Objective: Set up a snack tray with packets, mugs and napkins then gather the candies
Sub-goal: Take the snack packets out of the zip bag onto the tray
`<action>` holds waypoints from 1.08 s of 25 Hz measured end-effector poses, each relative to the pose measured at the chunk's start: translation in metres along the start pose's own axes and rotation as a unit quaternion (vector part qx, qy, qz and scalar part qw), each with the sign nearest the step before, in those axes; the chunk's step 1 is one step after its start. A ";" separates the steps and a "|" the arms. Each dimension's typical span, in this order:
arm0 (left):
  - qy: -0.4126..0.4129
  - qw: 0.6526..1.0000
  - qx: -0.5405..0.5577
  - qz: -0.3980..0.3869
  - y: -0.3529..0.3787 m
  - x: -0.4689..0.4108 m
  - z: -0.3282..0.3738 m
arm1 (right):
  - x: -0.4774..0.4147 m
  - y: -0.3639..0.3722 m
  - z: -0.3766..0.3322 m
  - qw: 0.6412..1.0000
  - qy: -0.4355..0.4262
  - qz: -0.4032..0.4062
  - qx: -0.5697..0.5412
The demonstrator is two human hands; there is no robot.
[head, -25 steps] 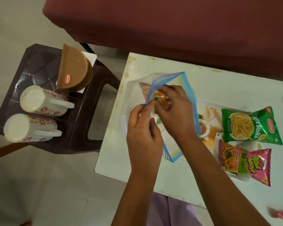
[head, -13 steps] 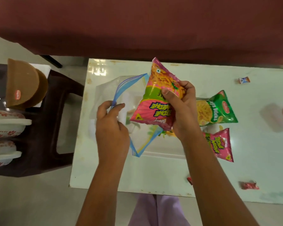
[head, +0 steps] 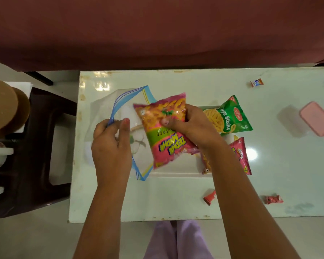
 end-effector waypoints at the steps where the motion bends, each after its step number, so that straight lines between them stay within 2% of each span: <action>1: -0.006 1.000 0.018 -0.007 0.001 0.000 0.001 | 0.001 0.005 -0.003 0.996 -0.014 -0.057 0.072; 3: -0.011 0.999 0.034 -0.036 0.003 -0.003 0.000 | 0.001 0.018 -0.009 0.969 -0.039 -0.146 0.197; 5: -0.010 0.996 0.032 -0.083 0.005 -0.008 -0.006 | -0.002 0.032 -0.014 0.954 -0.046 -0.182 0.235; 8: -0.048 0.990 0.066 -0.112 0.005 -0.012 -0.017 | -0.005 0.034 -0.015 0.960 -0.014 -0.182 0.213; 11: -0.070 0.992 0.105 -0.026 0.004 -0.010 -0.024 | 0.001 0.013 -0.006 0.976 0.061 -0.165 0.125; 14: -0.079 0.989 0.101 0.071 0.007 -0.004 -0.020 | 0.013 0.003 0.009 0.995 0.081 -0.061 -0.004; 16: -0.088 0.985 0.094 0.115 0.010 0.002 -0.017 | 0.024 0.007 0.021 0.986 0.109 0.018 -0.123; 18: -0.096 0.980 0.090 0.147 0.014 0.008 -0.014 | 0.035 0.018 0.031 0.971 0.133 0.038 -0.193; 23: -0.114 0.976 0.067 0.174 0.023 0.010 -0.020 | 0.042 0.019 0.041 0.974 0.106 0.107 -0.169; 27: -0.114 0.981 0.032 0.156 0.017 -0.006 -0.032 | 0.035 -0.050 0.031 0.960 0.070 0.194 -0.191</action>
Point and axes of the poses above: each hand's wrist, its own x-axis away from the middle knuckle, its own y-axis out of the palm, z = x × y, the point moved 4 cm from there along -x, towards the middle knuckle, and after that the axes turned 14 degrees about z, right-handed, at the moved point
